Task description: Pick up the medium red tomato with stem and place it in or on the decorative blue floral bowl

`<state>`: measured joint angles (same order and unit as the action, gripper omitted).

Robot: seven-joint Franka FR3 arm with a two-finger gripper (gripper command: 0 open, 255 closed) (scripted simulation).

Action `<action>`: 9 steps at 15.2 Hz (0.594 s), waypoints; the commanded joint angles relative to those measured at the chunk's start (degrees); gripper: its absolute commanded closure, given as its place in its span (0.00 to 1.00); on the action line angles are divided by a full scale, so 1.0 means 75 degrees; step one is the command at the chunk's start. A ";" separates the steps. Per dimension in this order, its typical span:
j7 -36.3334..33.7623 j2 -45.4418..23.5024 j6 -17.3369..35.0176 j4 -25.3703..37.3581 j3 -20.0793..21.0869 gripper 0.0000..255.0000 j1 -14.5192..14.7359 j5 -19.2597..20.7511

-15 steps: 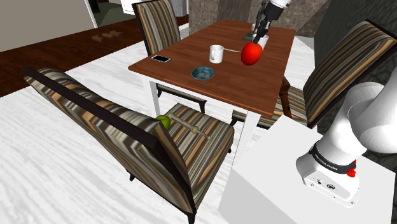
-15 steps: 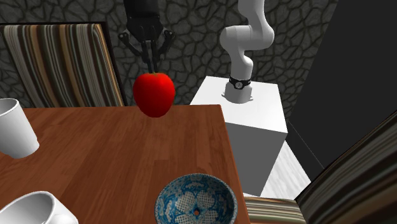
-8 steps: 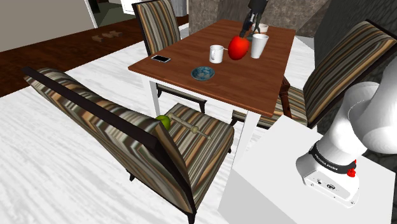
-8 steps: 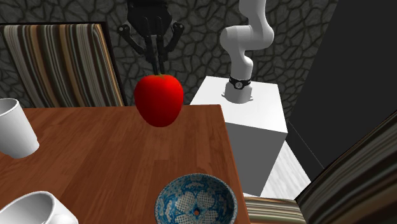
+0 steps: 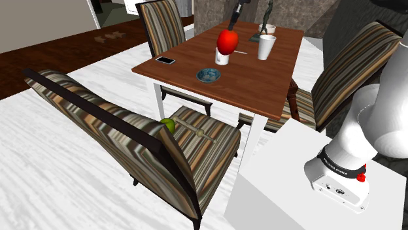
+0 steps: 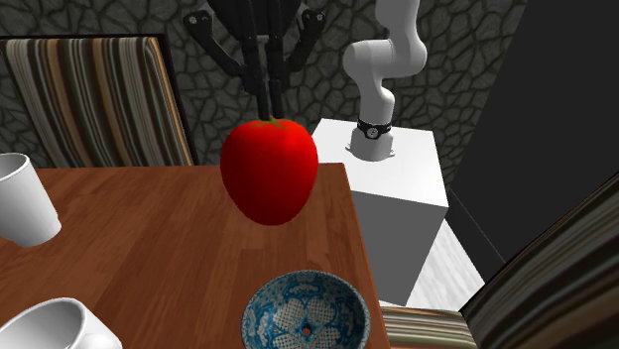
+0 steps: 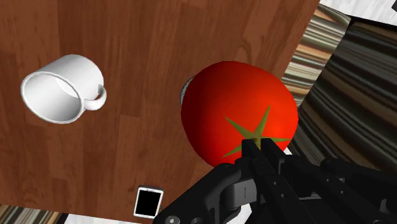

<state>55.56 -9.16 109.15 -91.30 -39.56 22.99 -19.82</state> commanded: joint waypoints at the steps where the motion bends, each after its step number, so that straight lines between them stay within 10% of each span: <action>1: -0.0189 -0.0529 -0.0256 0.0717 0.0102 1.00 -0.0029 -0.0277; 4: -0.0569 -0.1539 -0.0894 0.2284 0.0297 1.00 -0.0252 -0.0746; 9: -0.0459 -0.1423 -0.0337 0.1614 0.0325 1.00 -0.0118 -0.0706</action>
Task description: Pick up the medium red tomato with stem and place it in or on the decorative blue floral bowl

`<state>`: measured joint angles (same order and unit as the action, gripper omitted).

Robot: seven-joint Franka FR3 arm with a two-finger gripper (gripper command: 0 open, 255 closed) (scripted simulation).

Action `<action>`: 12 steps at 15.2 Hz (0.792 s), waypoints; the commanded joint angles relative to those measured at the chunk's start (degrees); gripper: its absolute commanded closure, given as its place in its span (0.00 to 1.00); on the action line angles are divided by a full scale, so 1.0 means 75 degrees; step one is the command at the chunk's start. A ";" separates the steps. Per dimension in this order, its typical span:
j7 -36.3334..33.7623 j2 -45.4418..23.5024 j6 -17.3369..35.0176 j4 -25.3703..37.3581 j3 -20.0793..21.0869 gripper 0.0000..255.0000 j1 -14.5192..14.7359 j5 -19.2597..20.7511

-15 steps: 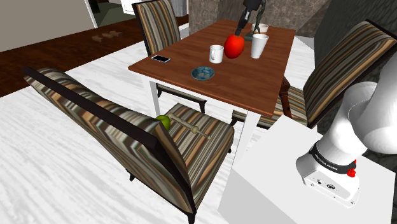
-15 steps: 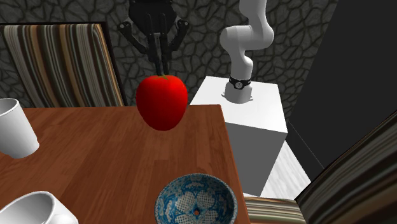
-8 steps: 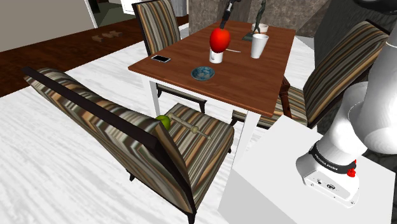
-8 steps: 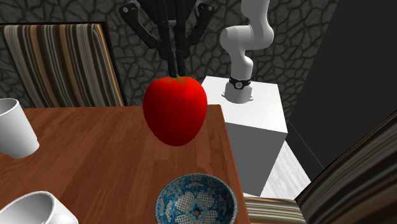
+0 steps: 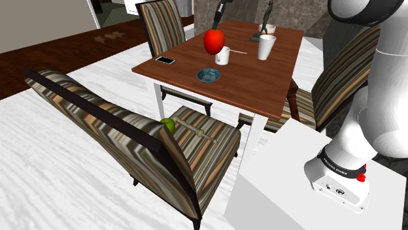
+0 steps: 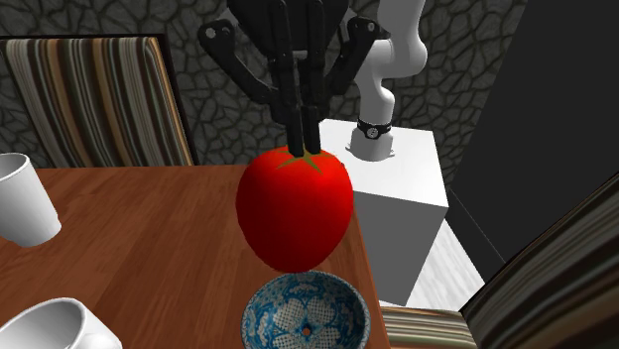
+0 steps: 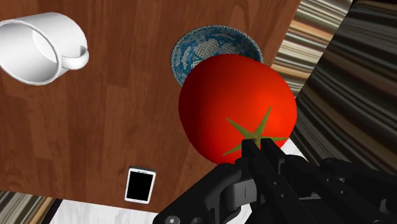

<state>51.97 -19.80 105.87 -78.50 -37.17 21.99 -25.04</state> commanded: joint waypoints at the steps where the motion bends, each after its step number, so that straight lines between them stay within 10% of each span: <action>1: 0.0044 0.0010 0.0207 -0.0215 0.0009 1.00 0.0039 -0.0010; 12: 0.0342 0.0021 0.1290 -0.1352 0.0077 1.00 0.0195 -0.0134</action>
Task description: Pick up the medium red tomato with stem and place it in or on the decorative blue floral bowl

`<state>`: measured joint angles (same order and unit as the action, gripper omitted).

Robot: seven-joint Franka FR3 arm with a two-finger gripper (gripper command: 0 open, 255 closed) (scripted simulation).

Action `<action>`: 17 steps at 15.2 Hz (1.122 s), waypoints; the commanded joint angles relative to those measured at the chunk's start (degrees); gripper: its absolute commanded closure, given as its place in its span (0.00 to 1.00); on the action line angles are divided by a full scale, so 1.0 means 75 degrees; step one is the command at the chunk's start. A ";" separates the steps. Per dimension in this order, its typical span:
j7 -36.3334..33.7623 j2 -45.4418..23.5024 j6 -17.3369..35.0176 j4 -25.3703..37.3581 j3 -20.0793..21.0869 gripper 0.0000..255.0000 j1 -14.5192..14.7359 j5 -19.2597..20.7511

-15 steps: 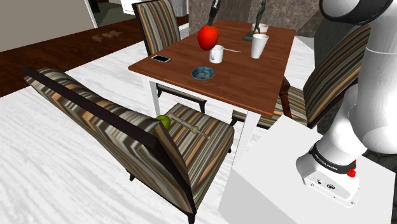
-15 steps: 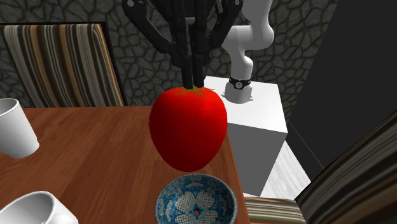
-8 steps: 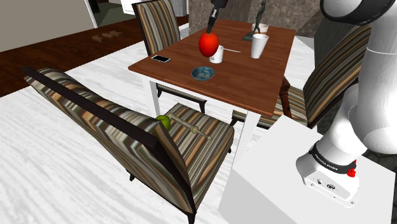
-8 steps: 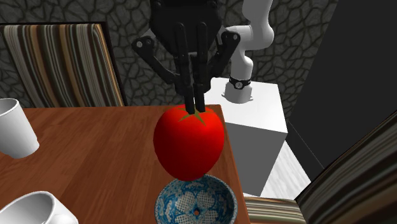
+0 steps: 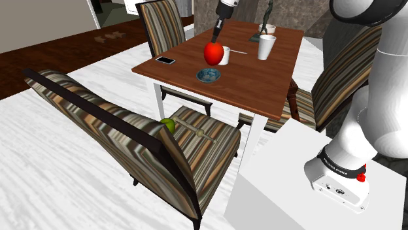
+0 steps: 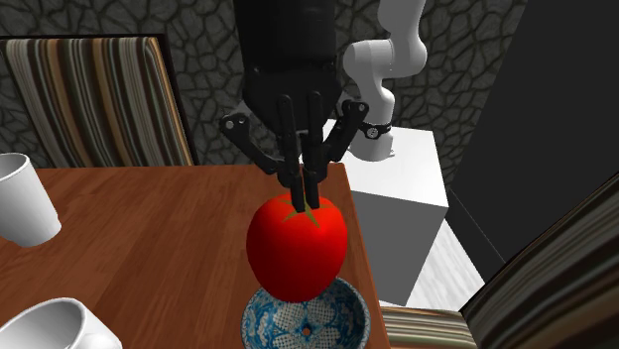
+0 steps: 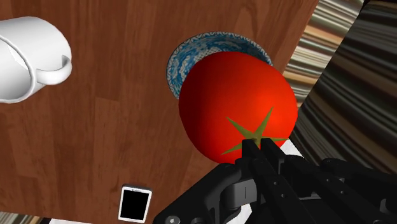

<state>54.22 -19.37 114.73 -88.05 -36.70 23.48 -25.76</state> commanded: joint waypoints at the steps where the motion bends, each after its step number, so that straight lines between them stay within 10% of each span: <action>1: 0.0072 -0.0047 0.0200 -0.0165 0.0024 1.00 0.0002 -0.0059; 17: 0.0418 -0.0255 0.1064 -0.0904 0.0151 1.00 0.0009 -0.0359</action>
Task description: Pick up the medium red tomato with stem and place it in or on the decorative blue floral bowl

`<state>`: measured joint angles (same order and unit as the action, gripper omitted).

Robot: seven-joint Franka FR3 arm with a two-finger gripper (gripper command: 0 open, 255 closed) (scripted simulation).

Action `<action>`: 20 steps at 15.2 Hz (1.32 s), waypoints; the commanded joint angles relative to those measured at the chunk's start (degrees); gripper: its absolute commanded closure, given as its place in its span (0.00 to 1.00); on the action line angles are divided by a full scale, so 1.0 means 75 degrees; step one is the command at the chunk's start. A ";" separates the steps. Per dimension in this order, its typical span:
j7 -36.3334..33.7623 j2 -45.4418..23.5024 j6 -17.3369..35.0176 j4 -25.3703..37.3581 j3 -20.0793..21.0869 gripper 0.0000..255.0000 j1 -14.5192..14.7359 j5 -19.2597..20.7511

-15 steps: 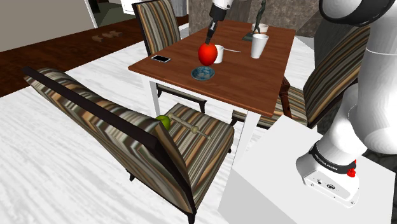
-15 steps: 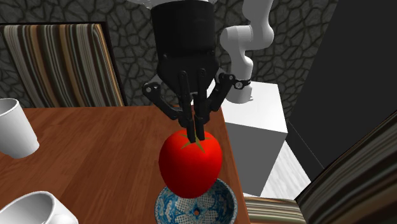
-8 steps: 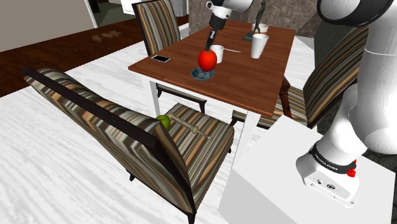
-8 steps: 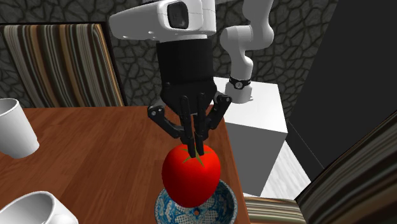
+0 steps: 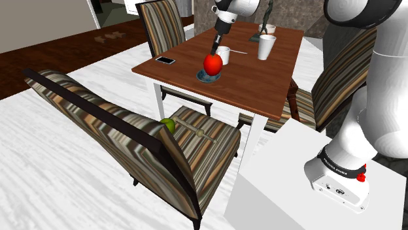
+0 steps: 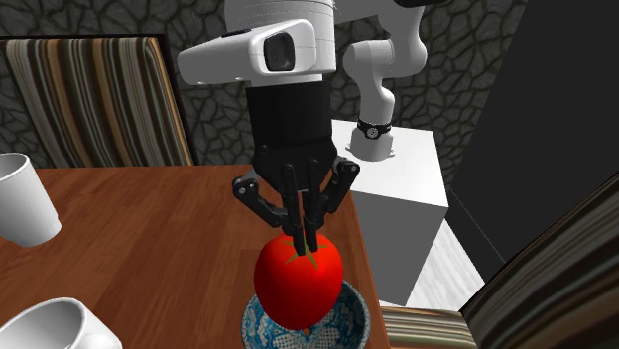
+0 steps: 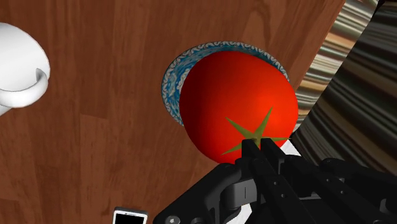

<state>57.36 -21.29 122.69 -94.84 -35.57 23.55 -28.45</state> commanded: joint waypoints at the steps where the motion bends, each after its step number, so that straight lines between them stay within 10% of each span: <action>1: 0.0001 0.0001 0.0002 0.0000 0.0000 1.00 0.0000 -0.0001; 2: 0.0001 0.0001 0.0002 0.0000 0.0000 1.00 0.0000 -0.0001; 3: 0.0001 0.0001 0.0002 0.0000 0.0000 0.00 0.0000 -0.0001; 20: -0.0237 0.0513 -0.0650 0.0248 -0.0200 0.00 0.0072 0.0412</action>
